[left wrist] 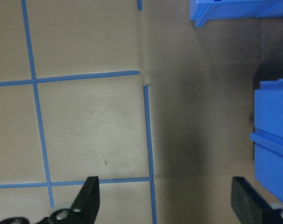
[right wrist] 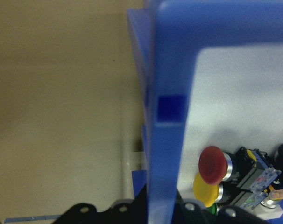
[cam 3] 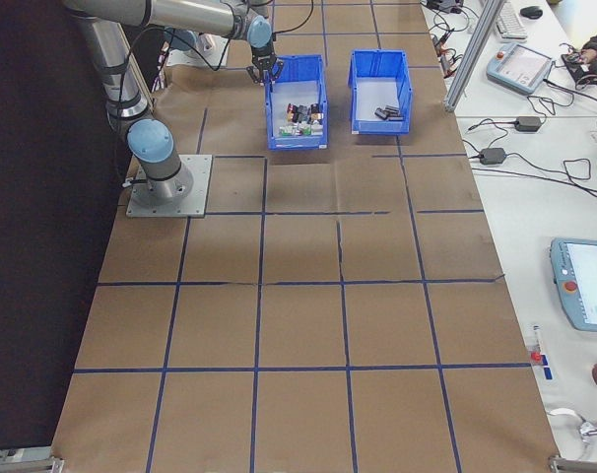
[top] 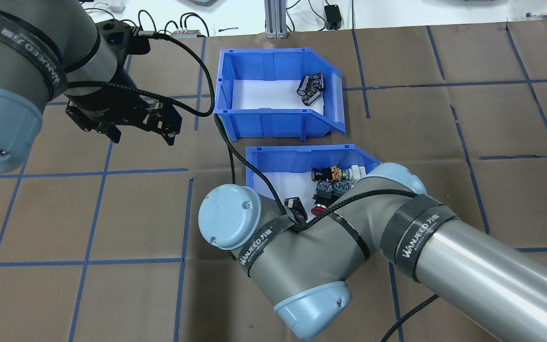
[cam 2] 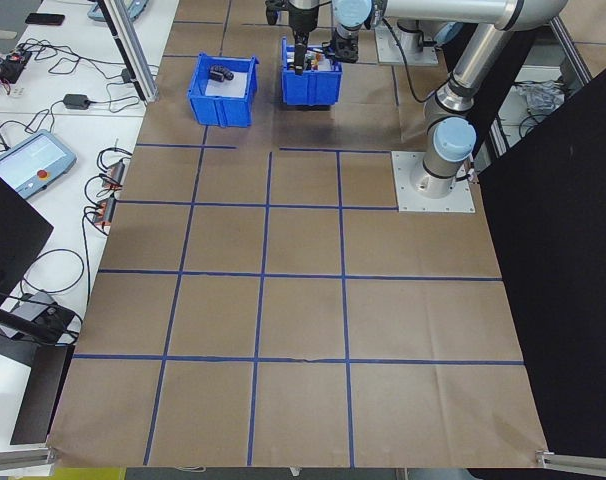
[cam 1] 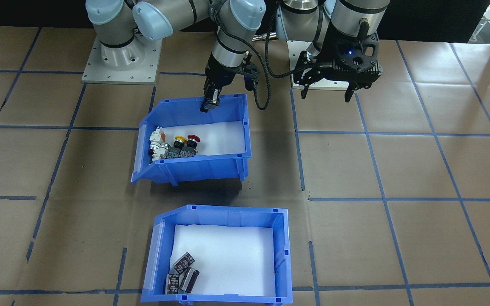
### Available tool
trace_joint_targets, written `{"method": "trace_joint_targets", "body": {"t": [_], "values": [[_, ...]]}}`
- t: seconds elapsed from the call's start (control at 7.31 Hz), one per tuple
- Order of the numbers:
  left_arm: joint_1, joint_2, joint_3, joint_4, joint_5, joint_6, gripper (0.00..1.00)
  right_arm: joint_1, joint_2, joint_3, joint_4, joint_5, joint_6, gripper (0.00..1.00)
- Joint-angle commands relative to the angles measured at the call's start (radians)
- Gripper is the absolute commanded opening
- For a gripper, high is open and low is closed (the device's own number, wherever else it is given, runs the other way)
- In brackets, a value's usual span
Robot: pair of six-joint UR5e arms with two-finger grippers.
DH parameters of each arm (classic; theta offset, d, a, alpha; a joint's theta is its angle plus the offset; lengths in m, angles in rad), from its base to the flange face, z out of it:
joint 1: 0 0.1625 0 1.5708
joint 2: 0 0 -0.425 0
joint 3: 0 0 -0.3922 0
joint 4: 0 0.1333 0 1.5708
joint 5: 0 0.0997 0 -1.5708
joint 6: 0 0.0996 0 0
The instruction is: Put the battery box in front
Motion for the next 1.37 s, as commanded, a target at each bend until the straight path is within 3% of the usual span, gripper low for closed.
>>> {"method": "trace_joint_targets", "body": {"t": [0.0,0.41,0.55,0.68,0.96,1.23], "values": [[0.002,0.014,-0.003,-0.003,0.000,0.003,1.00,0.009,0.015,0.001,0.007,-0.029,0.000,0.00],[0.001,0.027,-0.015,-0.001,-0.005,-0.048,1.00,0.009,0.018,0.007,0.007,-0.050,0.003,0.02],[0.001,0.028,-0.017,0.000,-0.016,-0.051,1.00,0.009,0.021,0.006,0.010,-0.041,0.003,0.31],[0.002,0.021,-0.017,-0.001,-0.016,-0.045,1.00,0.006,0.023,0.004,0.004,-0.037,0.011,0.99],[0.005,0.014,-0.018,-0.003,-0.010,-0.030,1.00,-0.016,0.000,-0.009,0.009,-0.040,0.014,1.00],[0.019,0.031,-0.047,-0.003,-0.013,-0.036,1.00,-0.075,-0.074,-0.002,0.013,-0.038,0.012,1.00]]}}
